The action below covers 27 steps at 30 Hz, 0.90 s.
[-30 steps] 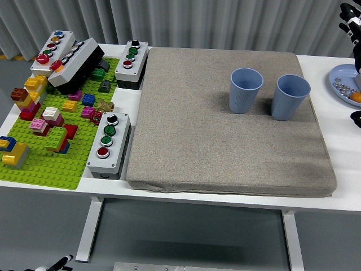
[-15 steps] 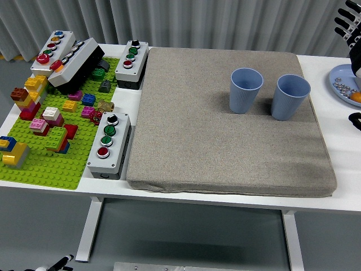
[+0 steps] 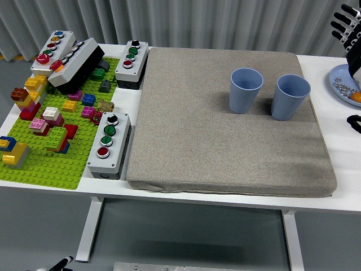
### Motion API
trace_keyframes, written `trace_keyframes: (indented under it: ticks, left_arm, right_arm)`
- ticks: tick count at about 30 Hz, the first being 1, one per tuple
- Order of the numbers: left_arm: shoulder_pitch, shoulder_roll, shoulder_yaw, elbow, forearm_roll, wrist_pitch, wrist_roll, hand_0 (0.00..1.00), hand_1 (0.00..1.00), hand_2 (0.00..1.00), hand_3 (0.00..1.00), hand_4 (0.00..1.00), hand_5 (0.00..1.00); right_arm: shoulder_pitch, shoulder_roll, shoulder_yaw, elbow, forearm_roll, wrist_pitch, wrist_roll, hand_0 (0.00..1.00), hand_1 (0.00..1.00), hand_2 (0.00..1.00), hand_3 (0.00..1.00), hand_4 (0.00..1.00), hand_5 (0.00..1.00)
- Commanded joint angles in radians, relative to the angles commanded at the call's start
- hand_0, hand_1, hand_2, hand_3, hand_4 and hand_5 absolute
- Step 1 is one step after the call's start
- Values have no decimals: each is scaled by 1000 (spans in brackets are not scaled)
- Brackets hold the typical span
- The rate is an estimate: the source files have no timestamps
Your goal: Pick cup pour cup place
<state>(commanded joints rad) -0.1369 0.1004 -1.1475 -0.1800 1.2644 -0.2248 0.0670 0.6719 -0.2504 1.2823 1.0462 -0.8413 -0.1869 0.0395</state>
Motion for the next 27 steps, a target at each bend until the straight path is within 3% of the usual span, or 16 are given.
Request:
trace_keyframes:
  ticks: [27]
  left_arm:
    - [-4, -1, -6, 0, 4, 1, -2, 833, 836, 878, 806, 640, 998]
  right_arm:
    - [3, -6, 8, 2, -1, 6, -3, 916, 793, 785, 790, 787, 998]
